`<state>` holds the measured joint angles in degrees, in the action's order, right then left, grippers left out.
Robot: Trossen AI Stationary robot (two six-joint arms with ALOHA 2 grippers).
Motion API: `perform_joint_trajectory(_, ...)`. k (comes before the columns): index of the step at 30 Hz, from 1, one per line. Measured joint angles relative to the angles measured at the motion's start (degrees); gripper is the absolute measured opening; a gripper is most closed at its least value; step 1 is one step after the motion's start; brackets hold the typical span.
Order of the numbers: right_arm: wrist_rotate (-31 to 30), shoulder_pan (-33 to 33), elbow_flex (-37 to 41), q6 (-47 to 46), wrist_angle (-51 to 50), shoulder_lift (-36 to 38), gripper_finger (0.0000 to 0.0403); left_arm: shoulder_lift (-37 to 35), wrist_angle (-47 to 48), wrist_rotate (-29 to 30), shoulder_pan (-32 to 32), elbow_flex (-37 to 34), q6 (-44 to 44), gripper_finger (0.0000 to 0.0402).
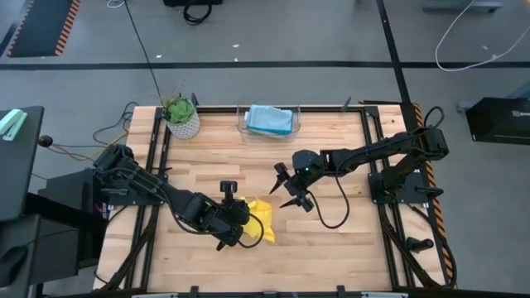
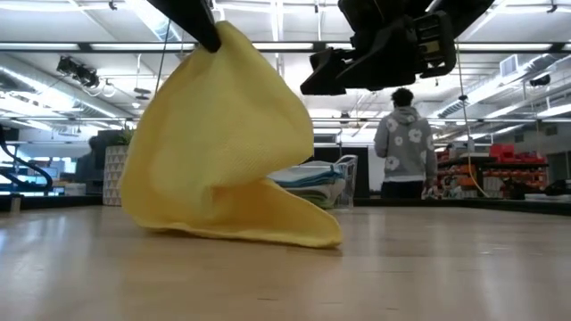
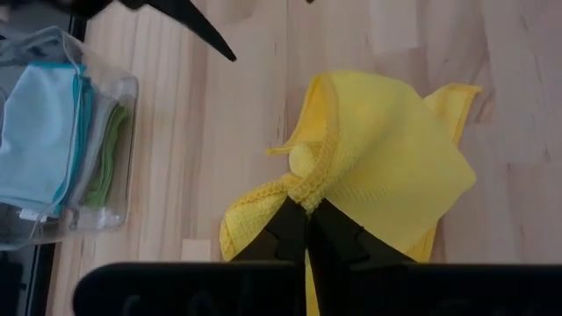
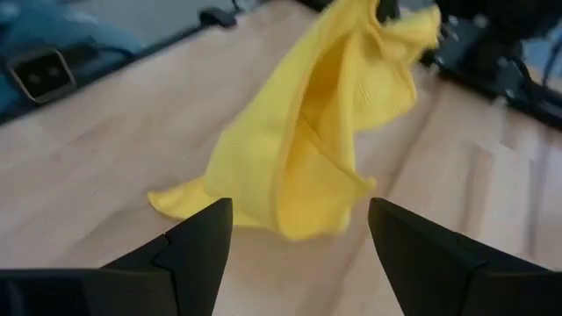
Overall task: Fold microfiber towels
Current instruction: Fold the yellow microfiber cloth
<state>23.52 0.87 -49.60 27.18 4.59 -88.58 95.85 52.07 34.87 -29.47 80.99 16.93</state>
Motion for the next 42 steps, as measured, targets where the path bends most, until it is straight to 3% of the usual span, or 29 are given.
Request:
perform_joint_trajectory(5,4.66,-0.08,-0.02,-0.69,3.75,-3.01,0.0275,0.00,-1.18,0.01,0.00,0.00,-1.65,0.0006)
perform_joint_trajectory(14,5.82,0.05,-0.02,-2.07,8.36,-7.87,0.0275,0.00,-1.35,0.00,0.00,0.02,-1.72,0.0006)
perform_joint_trajectory(21,11.64,0.56,-0.05,-0.14,8.95,-9.21,0.0262,0.00,-1.65,0.09,0.25,0.04,-2.14,0.0005)
perform_joint_trajectory(28,11.43,0.91,-0.04,-0.18,11.58,-13.94,0.0183,0.00,-2.30,0.70,0.48,0.04,-2.16,0.0009)
perform_joint_trajectory(36,7.71,-0.43,-0.04,-0.26,7.48,-9.22,0.0021,-1.19,-0.83,1.10,0.77,0.09,-0.24,0.0019)
perform_joint_trajectory(42,1.63,-1.66,-0.06,-0.48,1.93,-2.63,0.0019,-1.96,1.45,1.14,1.79,0.09,3.36,0.0065)
